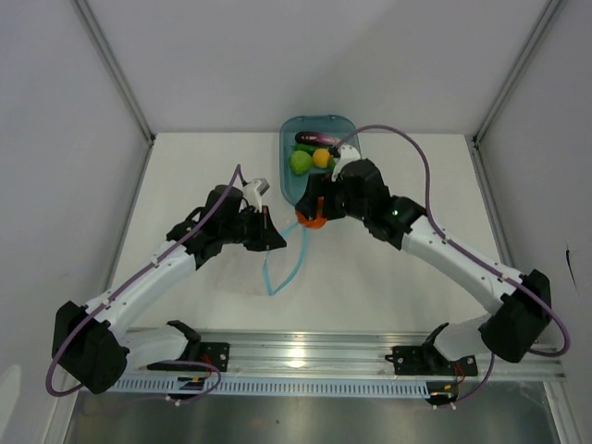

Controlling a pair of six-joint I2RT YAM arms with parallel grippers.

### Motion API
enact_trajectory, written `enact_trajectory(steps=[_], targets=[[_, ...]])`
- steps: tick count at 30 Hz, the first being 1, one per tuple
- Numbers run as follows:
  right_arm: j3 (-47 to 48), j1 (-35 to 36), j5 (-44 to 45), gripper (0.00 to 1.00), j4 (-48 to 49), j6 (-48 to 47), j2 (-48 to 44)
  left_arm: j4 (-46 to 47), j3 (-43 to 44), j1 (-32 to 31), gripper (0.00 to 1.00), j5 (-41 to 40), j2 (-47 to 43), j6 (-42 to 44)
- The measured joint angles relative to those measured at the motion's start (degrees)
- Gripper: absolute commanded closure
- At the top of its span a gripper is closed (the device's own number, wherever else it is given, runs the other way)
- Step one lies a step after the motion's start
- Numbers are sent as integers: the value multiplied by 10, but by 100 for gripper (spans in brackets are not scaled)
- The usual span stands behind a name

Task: Place the food in the zip-top bag and seal the zipper
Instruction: Pick up the fake vegetable from the bin, then place the fake vegetable in the zipper food storage bag.

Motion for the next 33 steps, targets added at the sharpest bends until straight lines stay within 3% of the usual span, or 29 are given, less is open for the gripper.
enact_trajectory(steps=[11,19,33], targets=[[-189,155,25,98,141,41,-129,54,0,15,100,93,4,-57],[-232,235,116,96,209,19,-152,78,-19,32,99,143,4,-94],[-280,294,221,91,245,-12,-177,148,-59,44,99,204,3,-171]])
